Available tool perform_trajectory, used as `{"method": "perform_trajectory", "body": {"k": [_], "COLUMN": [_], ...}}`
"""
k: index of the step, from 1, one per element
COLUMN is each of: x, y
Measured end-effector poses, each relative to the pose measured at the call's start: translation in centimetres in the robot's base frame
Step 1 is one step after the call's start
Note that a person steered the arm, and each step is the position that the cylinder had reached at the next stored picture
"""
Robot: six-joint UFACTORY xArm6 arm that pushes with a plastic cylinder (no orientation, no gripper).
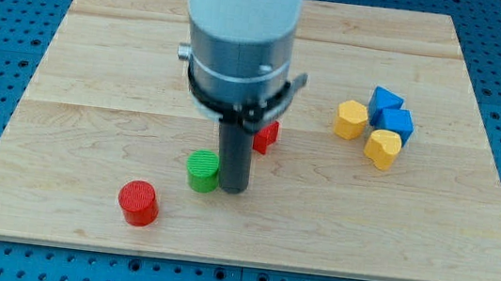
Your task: Place red star vertically above the green circle
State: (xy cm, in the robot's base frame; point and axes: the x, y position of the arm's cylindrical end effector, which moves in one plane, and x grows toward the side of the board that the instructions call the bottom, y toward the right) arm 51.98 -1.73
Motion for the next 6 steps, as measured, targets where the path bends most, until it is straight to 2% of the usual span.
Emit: {"method": "perform_trajectory", "body": {"k": [2, 4, 5, 6], "x": [-8.0, -3.8, -5.8, -11.4], "y": [0.7, 3.3, 8.0, 4.7]}}
